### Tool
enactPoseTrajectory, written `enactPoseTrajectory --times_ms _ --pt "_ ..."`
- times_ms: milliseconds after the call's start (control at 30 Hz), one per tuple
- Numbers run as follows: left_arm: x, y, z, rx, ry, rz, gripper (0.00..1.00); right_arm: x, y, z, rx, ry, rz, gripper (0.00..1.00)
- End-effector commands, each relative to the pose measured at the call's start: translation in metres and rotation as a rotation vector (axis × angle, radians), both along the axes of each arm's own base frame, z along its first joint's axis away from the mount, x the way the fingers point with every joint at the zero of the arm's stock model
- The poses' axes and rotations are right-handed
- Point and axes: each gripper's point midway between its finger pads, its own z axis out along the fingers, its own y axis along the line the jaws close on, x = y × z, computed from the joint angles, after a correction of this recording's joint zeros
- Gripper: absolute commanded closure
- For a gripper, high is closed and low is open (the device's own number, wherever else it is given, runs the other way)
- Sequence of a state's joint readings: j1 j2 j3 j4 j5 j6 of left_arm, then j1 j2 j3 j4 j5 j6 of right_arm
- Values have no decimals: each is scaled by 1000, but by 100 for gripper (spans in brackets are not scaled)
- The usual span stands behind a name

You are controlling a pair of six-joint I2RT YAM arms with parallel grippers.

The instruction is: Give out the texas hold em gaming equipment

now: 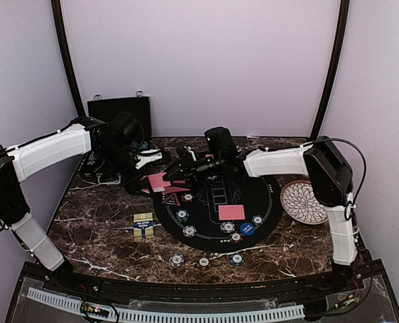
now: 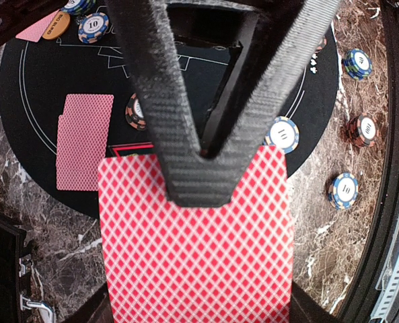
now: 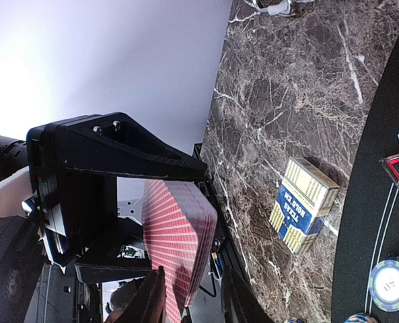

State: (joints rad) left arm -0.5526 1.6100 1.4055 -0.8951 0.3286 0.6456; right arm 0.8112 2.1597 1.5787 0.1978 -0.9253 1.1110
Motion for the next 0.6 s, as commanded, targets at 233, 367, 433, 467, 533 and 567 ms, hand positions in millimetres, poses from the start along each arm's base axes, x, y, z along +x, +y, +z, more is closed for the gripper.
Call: enactPoseTrajectory --times_ms 233,367,433,467,533,567 --pt "0 0 13 -30 -23 4 100 -8 -3 34 66 -43 19 88" --pt "0 0 12 -27 -22 6 100 -7 -6 36 72 -37 17 92" --pt "0 0 12 -27 -23 5 100 -6 -8 37 72 -35 13 93" --pt "0 1 12 -26 -24 6 100 -5 -9 37 73 -34 8 95" --pt "1 1 13 -26 -27 7 100 -2 -12 40 85 -27 -2 97" --pt "0 1 12 -24 -27 7 100 -1 -13 41 93 -23 -8 98"
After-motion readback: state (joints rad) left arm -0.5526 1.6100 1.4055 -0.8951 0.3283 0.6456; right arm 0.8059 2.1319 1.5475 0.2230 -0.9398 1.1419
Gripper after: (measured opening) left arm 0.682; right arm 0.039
